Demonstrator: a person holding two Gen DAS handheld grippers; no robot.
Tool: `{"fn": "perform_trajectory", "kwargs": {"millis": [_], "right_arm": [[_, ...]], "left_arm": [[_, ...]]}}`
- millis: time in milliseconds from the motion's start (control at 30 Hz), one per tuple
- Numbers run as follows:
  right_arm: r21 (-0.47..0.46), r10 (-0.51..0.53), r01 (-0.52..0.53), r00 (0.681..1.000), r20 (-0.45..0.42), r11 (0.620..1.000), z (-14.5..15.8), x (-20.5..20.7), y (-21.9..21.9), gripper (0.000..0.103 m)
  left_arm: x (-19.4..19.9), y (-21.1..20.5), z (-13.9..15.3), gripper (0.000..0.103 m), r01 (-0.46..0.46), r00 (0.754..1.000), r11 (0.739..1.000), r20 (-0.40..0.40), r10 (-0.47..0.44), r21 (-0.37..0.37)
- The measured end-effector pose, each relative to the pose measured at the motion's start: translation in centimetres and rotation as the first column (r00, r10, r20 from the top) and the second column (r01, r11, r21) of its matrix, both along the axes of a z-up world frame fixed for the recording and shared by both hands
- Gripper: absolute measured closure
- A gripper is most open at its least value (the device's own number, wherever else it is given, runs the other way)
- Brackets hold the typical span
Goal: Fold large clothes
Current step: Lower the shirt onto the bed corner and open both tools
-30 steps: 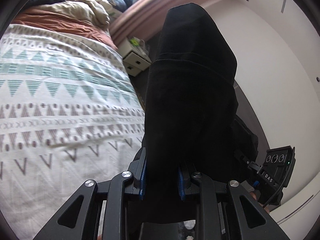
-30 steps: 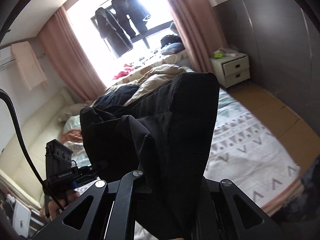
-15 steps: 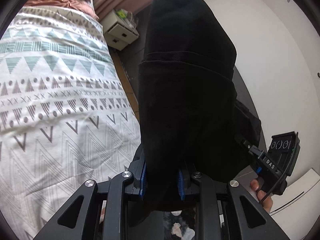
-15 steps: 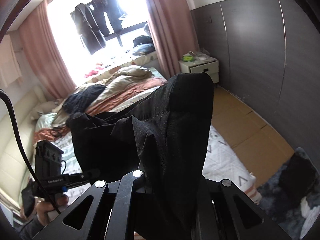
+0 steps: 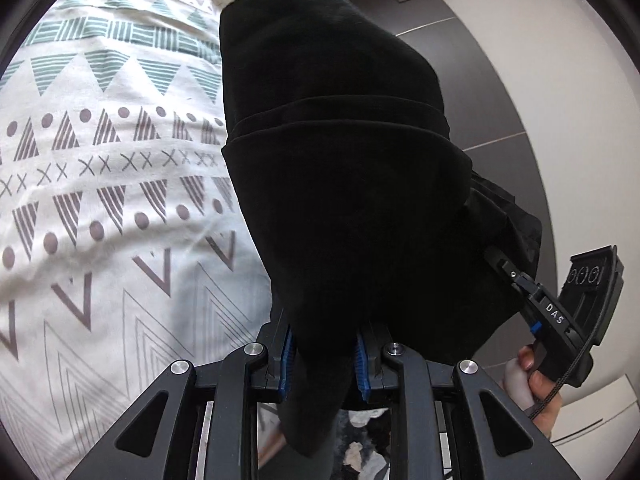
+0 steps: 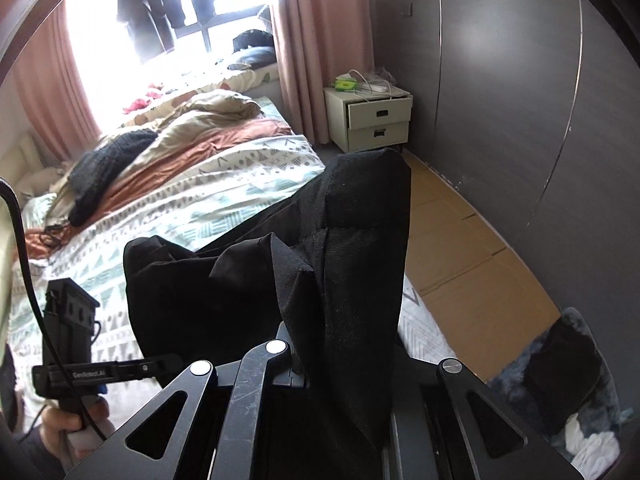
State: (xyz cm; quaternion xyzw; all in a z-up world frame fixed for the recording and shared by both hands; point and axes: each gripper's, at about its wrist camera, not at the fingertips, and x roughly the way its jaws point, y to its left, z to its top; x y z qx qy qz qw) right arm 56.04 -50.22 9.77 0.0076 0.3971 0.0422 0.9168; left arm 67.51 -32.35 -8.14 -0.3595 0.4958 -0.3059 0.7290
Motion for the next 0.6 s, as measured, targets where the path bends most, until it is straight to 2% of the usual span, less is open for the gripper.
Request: {"fn": "perform_trajectory", "kwargs": {"millis": [100, 200, 233, 267, 300, 333, 367, 433, 500, 600], "right_arm": [[-0.044, -0.031, 0.03, 0.999, -0.03, 0.999, -1.5, 2.1, -1.0, 0.093], [-0.089, -0.068, 0.064, 0.997, -0.046, 0.994, -3.3, 4.1, -2.0, 0.091], [-0.107, -0.088, 0.082, 0.995, -0.05, 0.991, -3.9, 4.6, -2.4, 0.084], [-0.143, -0.117, 0.109, 0.992, -0.046, 0.984, -4.5, 5.3, -2.8, 0.067], [-0.182, -0.157, 0.147, 0.987, -0.042, 0.972, -5.1, 5.7, -3.2, 0.058], [-0.22, -0.204, 0.192, 0.978, -0.032, 0.956, -5.5, 6.0, -3.9, 0.041], [-0.249, -0.25, 0.239, 0.968, -0.013, 0.938, -5.6, 6.0, -4.7, 0.034], [-0.227, -0.294, 0.292, 0.955, 0.024, 0.929, -5.3, 5.1, -6.1, 0.034], [-0.157, -0.321, 0.324, 0.946, 0.048, 0.933, -5.1, 3.2, -7.8, 0.034], [-0.099, -0.368, 0.37, 0.929, 0.034, 0.924, -6.0, -0.7, -10.3, 0.034]], "left_arm": [[1.7, -0.2, -2.3, 0.077, -0.01, 0.999, 1.0, -0.04, 0.011, 0.012], [3.0, -0.3, -4.1, 0.07, -0.01, 0.999, 1.0, -0.053, 0.01, 0.011], [3.4, -0.4, -4.7, 0.061, -0.011, 0.998, 1.0, -0.062, 0.012, 0.024], [3.7, -0.5, -5.2, 0.054, -0.014, 0.997, 0.999, -0.071, 0.018, 0.048], [4.0, -0.5, -5.6, 0.052, -0.02, 0.997, 0.997, -0.076, 0.025, 0.075], [4.2, -0.5, -6.0, 0.05, -0.022, 0.996, 0.996, -0.079, 0.028, 0.084], [4.3, -0.4, -6.2, 0.046, -0.021, 0.996, 0.997, -0.08, 0.027, 0.078], [4.1, 0.2, -6.4, 0.042, -0.019, 0.998, 0.998, -0.065, 0.023, 0.067], [3.8, 1.0, -6.4, 0.038, -0.028, 0.999, 0.996, -0.042, 0.032, 0.089], [3.7, 2.0, -7.4, 0.034, -0.048, 0.996, 0.994, -0.075, 0.055, 0.1]]}}
